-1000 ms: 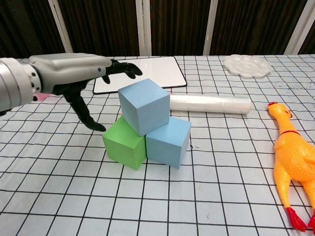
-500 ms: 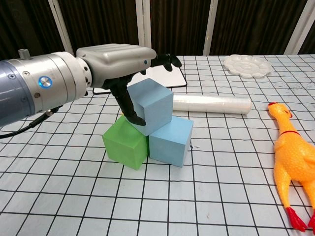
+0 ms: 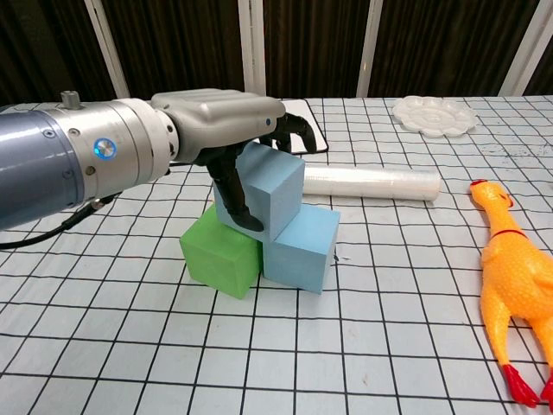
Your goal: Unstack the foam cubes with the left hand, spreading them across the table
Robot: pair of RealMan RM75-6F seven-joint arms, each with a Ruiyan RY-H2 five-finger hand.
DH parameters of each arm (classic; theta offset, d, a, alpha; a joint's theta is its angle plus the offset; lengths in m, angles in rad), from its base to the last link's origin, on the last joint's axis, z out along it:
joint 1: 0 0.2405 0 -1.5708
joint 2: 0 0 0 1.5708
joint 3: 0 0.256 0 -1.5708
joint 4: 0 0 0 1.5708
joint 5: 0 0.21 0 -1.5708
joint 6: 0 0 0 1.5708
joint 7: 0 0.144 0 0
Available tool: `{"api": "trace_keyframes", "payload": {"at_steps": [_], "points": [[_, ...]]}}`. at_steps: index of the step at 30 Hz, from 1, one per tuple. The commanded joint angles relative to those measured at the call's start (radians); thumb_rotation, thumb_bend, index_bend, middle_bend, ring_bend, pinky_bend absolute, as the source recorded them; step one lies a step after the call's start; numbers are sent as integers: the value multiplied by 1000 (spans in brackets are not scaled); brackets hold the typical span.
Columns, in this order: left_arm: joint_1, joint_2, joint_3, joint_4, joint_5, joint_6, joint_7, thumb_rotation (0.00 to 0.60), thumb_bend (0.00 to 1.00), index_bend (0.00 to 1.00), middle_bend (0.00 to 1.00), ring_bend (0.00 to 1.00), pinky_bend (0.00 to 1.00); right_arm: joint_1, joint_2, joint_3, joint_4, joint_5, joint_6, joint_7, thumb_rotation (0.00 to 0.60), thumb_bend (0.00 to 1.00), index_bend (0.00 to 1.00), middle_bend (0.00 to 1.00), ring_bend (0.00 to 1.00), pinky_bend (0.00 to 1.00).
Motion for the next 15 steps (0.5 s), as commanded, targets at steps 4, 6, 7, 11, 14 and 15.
{"api": "trace_keyframes", "payload": {"at_steps": [4,6,7,11,14,15], "points": [[30,-21,5,65,214,64,-135,600,173,316,492,448,662,10,1,5,1,33,-29,-15,600,23,142,38,140,69],[41,-20,8,83,264,87,-161,600,173,317,495,448,662,9,2,6,-2,32,-25,-16,600,23,143,38,140,69],[46,-15,9,89,287,99,-172,600,173,317,495,448,662,7,2,6,-3,31,-20,-17,600,23,142,38,140,69],[69,25,32,120,376,137,-178,600,173,314,485,448,659,0,2,9,-6,27,-1,-17,600,23,143,38,140,69],[101,84,84,149,467,173,-158,600,173,316,480,448,657,-5,2,8,-8,18,13,-11,600,23,143,38,140,69],[112,107,103,161,500,183,-156,600,173,317,479,448,657,-6,3,7,-8,14,17,-8,600,23,143,37,140,69]]}}
